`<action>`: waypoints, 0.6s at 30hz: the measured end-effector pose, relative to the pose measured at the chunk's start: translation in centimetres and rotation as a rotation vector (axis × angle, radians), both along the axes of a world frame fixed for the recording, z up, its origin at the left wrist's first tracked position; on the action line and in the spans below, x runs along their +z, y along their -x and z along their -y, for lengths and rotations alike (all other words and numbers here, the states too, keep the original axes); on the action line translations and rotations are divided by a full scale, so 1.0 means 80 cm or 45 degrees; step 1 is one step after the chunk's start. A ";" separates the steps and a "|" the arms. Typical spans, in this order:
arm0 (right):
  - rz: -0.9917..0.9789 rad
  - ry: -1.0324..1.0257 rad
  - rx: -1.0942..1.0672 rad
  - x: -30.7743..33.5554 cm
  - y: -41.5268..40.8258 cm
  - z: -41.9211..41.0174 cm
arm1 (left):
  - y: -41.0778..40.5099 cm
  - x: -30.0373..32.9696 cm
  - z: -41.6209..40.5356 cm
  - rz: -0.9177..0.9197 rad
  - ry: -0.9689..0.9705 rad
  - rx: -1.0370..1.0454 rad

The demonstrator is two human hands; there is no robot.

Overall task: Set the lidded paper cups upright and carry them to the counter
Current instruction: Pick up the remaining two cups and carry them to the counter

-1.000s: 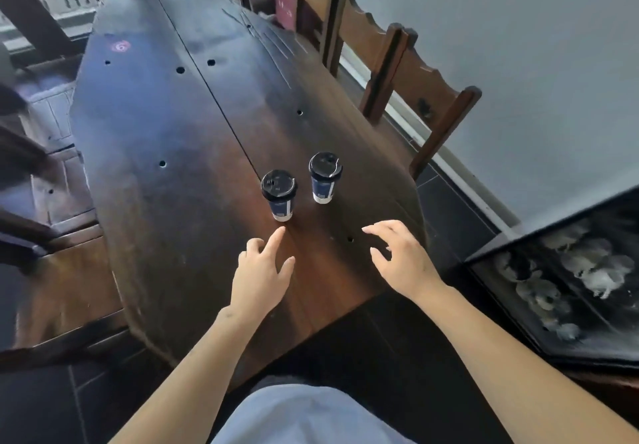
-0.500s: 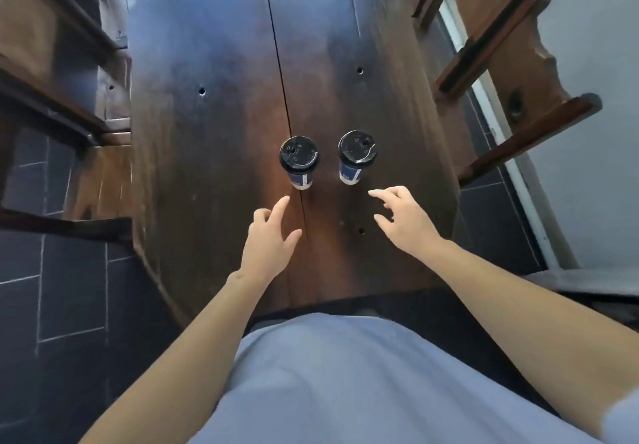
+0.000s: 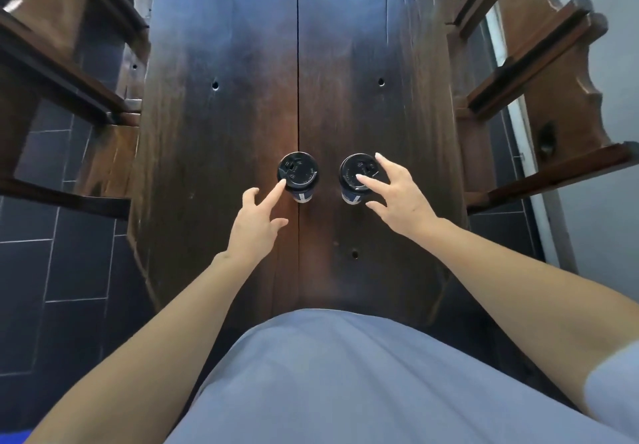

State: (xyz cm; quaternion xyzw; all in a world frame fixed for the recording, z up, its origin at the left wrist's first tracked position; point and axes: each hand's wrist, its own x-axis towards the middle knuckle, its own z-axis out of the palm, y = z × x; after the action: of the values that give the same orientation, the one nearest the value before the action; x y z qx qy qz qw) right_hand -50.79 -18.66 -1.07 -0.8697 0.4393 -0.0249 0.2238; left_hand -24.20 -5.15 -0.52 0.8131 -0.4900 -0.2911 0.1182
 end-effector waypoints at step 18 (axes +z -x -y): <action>0.223 -0.293 -0.279 -0.052 -0.046 0.074 | -0.028 -0.062 0.111 -0.158 0.156 -0.012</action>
State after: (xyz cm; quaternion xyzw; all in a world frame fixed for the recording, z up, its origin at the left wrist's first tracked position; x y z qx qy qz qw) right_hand -47.09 -24.60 -5.22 -0.7797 0.5103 -0.0745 0.3551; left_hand -21.99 -13.99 -5.48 0.7825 -0.5023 -0.3110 0.1965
